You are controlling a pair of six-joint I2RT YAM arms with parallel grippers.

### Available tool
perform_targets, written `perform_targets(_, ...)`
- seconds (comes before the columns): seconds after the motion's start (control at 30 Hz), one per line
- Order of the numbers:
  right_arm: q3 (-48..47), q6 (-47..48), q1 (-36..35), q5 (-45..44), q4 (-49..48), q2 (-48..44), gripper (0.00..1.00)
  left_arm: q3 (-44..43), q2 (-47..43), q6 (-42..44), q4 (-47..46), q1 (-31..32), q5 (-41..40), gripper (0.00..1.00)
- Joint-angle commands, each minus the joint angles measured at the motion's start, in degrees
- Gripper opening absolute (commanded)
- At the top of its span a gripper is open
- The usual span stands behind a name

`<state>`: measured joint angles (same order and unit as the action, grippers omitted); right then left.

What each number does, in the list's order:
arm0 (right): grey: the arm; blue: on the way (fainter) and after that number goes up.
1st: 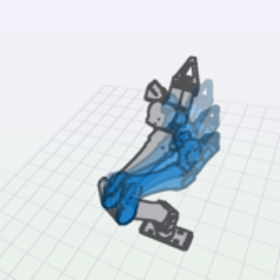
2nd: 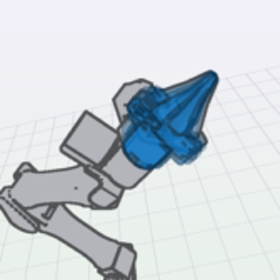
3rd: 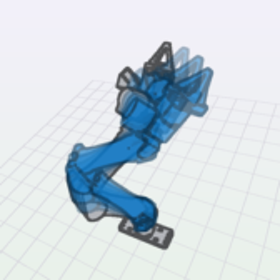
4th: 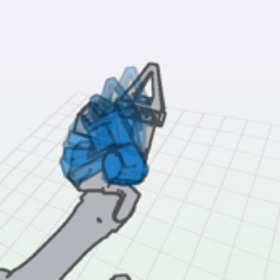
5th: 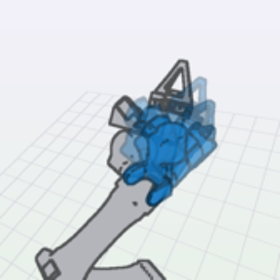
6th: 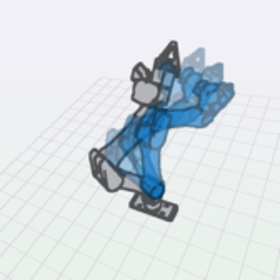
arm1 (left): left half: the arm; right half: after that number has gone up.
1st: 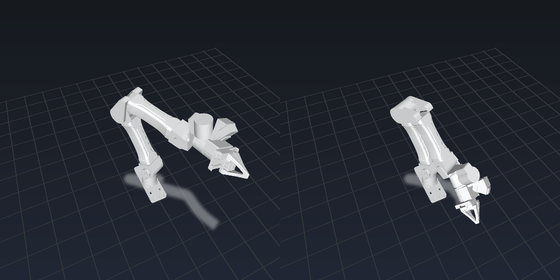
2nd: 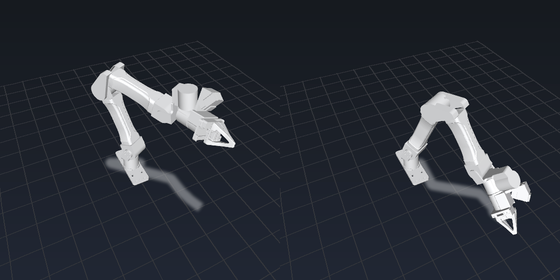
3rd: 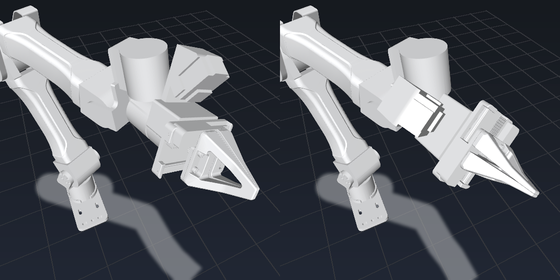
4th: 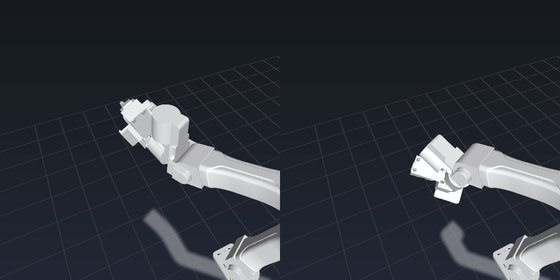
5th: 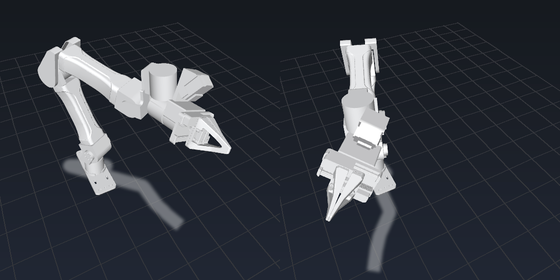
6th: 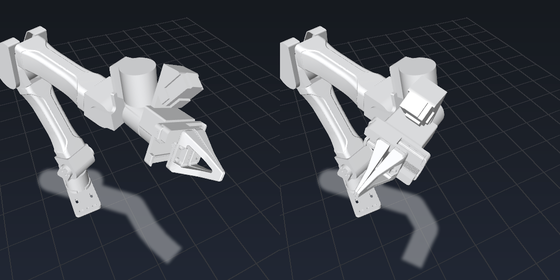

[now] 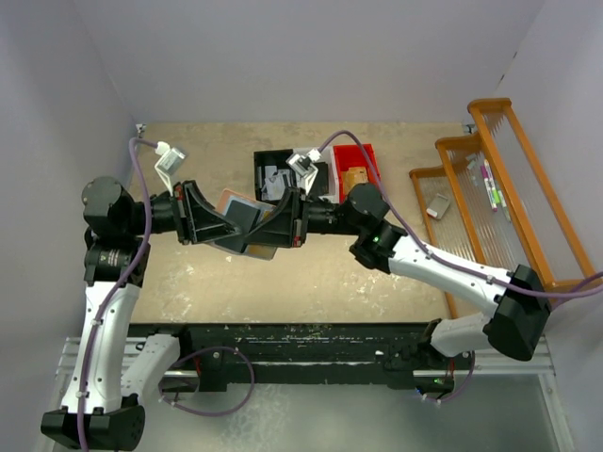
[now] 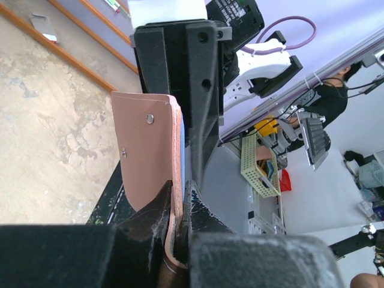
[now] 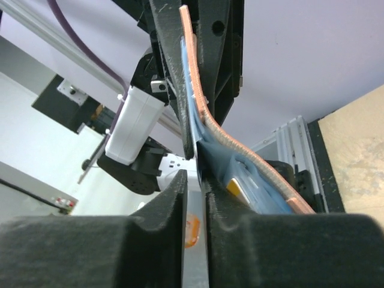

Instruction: Take the credit cards out of the card holder

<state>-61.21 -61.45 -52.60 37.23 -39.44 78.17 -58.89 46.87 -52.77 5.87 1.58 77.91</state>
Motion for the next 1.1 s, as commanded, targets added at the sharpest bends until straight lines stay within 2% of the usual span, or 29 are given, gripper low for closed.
perform_targets(0.0,1.3,0.0,0.8,-0.6,-4.0,-3.4,0.27,-0.6,-1.4,-1.3,-3.1,0.3,2.5,0.00)
perform_targets(0.1,1.6,-0.2,0.8,-1.4,-4.6,-4.1,0.30,-0.4,-1.6,-1.1,-3.1,0.3,2.2,0.00)
perform_targets(0.27,-0.6,-1.3,1.0,-1.5,-5.8,-2.2,0.24,-0.2,-1.3,-1.3,-3.0,0.4,2.0,0.00)
perform_targets(0.53,0.6,-2.4,0.9,-0.8,-8.3,-1.7,0.00,-0.6,-1.4,-1.3,-2.4,0.3,2.3,0.00)
perform_targets(0.93,6.1,-0.6,1.2,-1.8,-8.1,-6.1,0.00,-2.1,-1.0,-0.8,-0.7,0.3,1.5,0.00)
perform_targets(1.07,7.1,-0.3,1.6,-1.5,-7.5,-7.2,0.00,-2.1,-1.0,-0.8,0.0,0.3,1.0,0.05)
